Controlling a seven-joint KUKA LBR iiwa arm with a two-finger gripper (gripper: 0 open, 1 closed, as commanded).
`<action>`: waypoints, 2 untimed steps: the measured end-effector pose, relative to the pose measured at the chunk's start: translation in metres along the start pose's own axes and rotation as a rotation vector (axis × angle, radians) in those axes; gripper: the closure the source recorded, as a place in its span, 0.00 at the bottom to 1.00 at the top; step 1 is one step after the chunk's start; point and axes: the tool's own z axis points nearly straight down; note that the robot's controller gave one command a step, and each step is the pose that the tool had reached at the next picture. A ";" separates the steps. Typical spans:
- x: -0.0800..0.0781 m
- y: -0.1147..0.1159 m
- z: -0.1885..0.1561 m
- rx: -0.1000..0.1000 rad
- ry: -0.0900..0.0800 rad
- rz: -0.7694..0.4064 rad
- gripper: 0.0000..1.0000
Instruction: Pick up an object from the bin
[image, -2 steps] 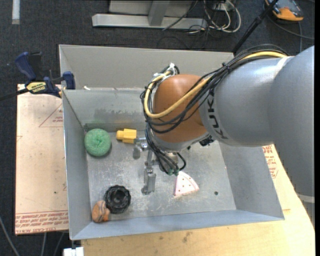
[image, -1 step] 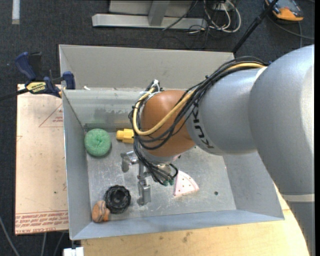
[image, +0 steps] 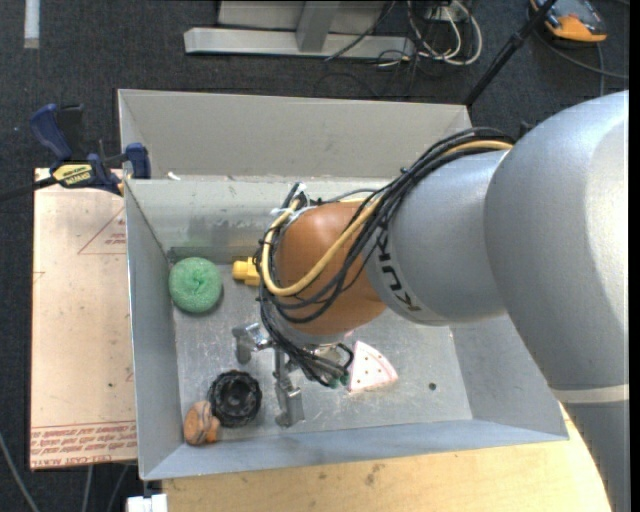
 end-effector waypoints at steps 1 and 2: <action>0.005 0.013 0.008 0.000 -0.002 0.178 0.00; -0.003 0.035 0.014 0.001 -0.003 -0.036 0.00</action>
Offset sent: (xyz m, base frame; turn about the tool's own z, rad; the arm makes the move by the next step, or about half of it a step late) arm -0.0127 0.0622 -0.0213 -0.2815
